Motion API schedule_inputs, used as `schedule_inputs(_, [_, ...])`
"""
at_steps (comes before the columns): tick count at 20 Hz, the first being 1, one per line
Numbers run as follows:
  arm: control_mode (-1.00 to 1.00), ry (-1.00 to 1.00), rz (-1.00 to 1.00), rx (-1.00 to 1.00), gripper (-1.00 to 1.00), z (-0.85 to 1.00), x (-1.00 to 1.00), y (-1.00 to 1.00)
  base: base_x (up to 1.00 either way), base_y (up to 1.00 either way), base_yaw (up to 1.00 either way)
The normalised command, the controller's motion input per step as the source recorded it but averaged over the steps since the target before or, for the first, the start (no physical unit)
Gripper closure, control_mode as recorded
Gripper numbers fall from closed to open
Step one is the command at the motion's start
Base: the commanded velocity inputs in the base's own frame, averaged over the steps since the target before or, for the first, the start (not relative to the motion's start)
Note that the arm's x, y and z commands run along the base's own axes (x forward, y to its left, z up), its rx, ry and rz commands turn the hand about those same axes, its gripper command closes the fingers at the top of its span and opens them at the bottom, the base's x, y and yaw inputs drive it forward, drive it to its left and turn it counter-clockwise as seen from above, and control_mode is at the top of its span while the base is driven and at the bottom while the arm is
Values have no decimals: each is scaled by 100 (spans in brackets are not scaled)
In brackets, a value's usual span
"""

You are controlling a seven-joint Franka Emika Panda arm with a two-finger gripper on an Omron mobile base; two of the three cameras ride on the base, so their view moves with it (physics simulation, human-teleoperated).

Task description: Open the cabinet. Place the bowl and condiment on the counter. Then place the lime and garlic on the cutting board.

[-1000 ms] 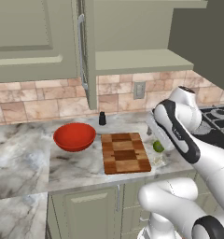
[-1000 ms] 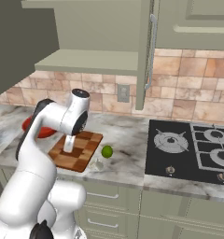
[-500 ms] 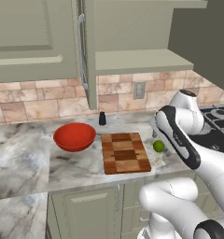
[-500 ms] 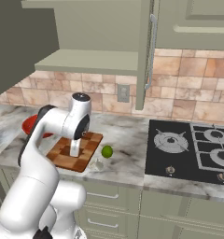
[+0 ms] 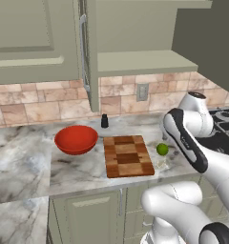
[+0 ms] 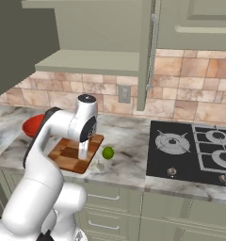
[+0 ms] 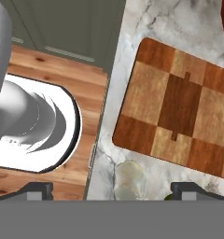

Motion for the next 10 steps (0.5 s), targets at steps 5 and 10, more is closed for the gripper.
schedule_inputs(5, [-100,0,9,-4,-100,0,10,-11,0,0,0])
schedule_inputs(10, [-100,-3,15,-7,-100,-2,7,-2,0,0,0])
